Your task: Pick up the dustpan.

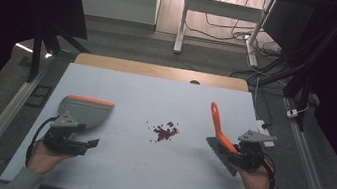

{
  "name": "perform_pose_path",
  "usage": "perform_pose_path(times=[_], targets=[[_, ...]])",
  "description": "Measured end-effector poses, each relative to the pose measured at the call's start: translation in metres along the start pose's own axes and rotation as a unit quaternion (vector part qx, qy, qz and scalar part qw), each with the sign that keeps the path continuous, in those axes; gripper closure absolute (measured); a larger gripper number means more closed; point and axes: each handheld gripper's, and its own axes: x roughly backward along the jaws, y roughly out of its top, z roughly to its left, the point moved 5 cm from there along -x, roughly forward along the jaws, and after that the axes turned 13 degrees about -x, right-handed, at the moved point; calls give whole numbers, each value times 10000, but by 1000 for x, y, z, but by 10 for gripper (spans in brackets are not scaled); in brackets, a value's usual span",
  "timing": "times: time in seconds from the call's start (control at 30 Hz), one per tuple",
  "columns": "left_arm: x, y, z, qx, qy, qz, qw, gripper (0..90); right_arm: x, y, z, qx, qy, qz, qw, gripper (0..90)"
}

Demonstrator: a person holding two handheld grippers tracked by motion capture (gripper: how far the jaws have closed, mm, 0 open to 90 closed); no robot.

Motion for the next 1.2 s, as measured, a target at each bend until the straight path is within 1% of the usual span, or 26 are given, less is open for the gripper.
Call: perform_pose_path(times=[0.17,0.3,0.47,0.6,0.63,0.7,0.73,0.77,1.0,1.1,1.13,1.2], targets=[[0,0,1,22,-13,21,10000,237,1,-1,-2,-57,21,-54,10000,708],[2,-1,1,78,34,12,10000,237,0,0,-2,-101,42,-88,9999,708],[3,1,0,50,68,16,10000,237,-3,0,-1,-33,87,-46,9999,708],[5,-1,-2,65,74,16,10000,237,-4,5,0,-42,45,-86,9999,708],[6,0,-2,58,76,-1,10000,237,-3,6,0,-23,29,-91,10000,708],[6,3,-4,-32,98,2,9999,237,-2,5,1,10,-4,-91,10000,708],[6,3,-4,-32,98,2,9999,237,-2,4,2,3,-35,-103,9999,708],[6,4,-6,-104,85,3,9999,237,-1,4,3,-3,-36,-97,9999,708],[6,6,-7,-121,54,42,9999,234,2,6,3,33,-62,-165,9998,708],[6,7,-6,-114,51,74,9999,228,2,5,1,19,-82,-187,9998,708],[6,8,-7,-112,57,77,9999,227,3,5,1,-36,-85,-188,9998,708],[6,9,-7,-152,65,124,9998,227,3,4,0,-52,-112,-195,9997,708]])
